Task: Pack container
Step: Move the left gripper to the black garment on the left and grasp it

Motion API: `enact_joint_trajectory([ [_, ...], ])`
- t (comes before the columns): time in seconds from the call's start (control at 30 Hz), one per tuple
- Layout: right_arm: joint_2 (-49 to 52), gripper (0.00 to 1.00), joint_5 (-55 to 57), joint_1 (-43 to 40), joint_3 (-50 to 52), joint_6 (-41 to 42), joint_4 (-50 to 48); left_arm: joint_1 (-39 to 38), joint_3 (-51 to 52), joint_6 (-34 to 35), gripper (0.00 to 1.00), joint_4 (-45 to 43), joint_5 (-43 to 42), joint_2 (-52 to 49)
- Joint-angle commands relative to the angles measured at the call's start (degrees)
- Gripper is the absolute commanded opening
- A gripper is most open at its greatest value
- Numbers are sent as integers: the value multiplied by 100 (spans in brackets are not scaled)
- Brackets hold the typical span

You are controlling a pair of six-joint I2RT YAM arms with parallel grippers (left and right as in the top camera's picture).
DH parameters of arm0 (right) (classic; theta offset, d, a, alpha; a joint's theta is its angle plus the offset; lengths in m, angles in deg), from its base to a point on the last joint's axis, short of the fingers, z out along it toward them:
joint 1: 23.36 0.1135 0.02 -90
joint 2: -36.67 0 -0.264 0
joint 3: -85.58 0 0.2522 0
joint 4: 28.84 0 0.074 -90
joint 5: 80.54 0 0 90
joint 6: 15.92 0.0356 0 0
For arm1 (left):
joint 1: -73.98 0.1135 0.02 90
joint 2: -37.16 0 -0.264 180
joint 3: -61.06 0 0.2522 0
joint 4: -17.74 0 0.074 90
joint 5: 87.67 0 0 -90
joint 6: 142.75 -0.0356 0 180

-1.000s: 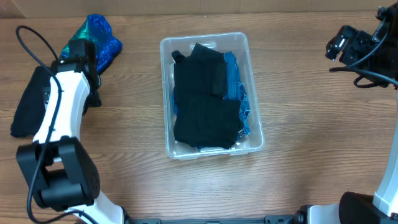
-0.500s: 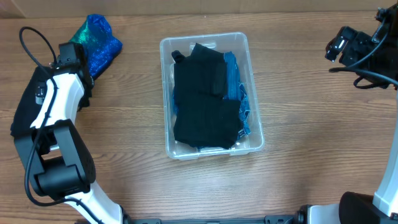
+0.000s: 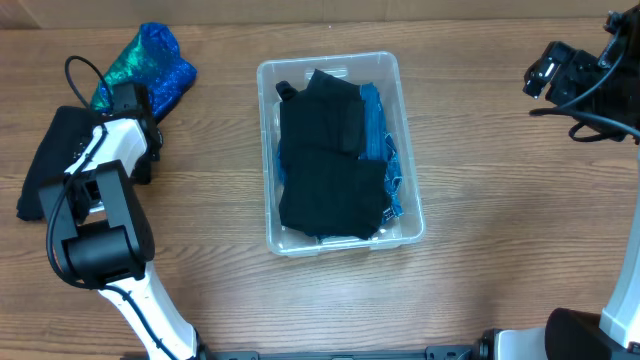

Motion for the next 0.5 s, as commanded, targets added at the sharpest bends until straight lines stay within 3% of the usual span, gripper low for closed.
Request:
enact_joint_trajectory([
  [0.0,-90,100,4,-7,-44,-42,-42,203,7,-155,100,-76,350,-111],
  [0.27,-90,100,2,-7,-44,-42,-42,575,282,-411,100,-468,326,-111],
  [0.47,-90,100,0,-4,-44,-39,-26,616,881,-1351,100,-1650,339,-116],
])
